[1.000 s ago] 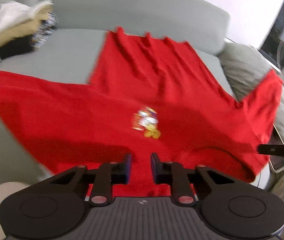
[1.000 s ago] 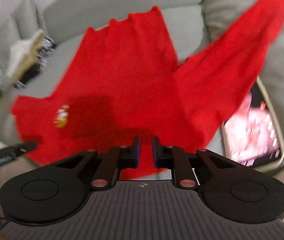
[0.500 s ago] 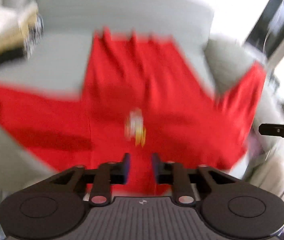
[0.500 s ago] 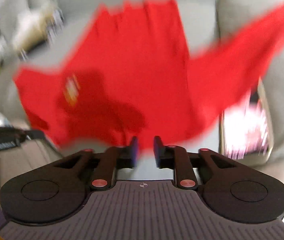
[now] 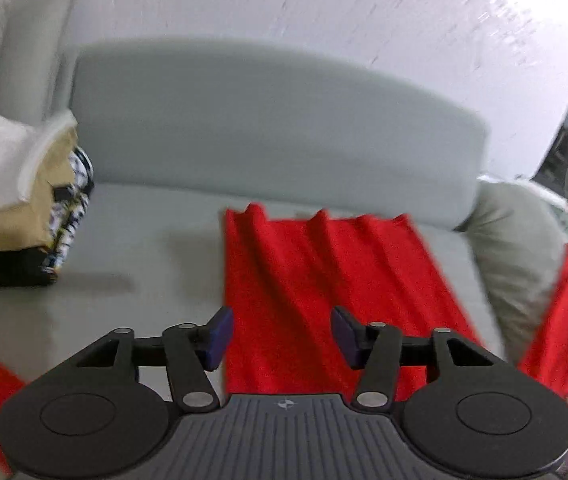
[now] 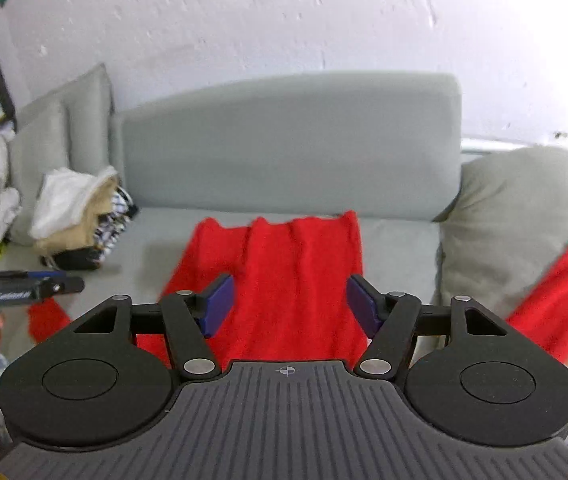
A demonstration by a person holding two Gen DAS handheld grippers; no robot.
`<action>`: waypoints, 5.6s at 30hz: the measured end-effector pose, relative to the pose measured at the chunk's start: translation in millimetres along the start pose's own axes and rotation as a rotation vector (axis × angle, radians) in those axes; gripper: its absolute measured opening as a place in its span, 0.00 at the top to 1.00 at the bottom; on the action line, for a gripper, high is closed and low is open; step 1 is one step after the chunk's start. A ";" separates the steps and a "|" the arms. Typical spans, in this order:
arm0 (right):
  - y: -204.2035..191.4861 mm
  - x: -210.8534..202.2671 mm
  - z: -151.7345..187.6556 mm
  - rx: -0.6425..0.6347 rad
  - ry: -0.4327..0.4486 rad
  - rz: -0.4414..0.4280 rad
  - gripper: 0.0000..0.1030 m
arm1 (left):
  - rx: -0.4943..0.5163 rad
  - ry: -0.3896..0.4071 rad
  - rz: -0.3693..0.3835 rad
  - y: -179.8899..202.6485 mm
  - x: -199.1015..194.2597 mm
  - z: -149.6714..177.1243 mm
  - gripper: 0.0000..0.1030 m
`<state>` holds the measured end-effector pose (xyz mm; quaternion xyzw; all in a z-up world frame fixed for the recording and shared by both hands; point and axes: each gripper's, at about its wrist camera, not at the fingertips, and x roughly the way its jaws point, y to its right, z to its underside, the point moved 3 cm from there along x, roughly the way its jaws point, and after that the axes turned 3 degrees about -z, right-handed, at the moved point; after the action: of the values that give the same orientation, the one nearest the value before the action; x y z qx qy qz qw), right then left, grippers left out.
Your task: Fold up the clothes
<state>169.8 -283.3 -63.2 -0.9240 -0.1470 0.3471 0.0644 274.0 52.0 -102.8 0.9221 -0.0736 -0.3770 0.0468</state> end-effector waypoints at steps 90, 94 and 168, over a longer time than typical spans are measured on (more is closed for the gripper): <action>87.6 117.6 100.5 0.421 -0.152 0.060 0.87 | 0.100 -0.118 -0.147 52.8 -2.7 132.3 0.93; 49.4 140.9 125.4 0.315 -0.258 0.017 0.85 | 0.209 -0.167 -0.139 79.7 -4.1 157.1 0.89; -136.5 -94.7 86.2 0.302 0.050 -0.217 0.33 | -0.982 0.330 -0.171 -315.6 -63.3 127.4 1.00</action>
<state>14.2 -182.3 -38.8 -0.8909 -0.1905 0.3331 0.2431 171.6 369.7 -194.6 0.8413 0.1959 -0.2192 0.4537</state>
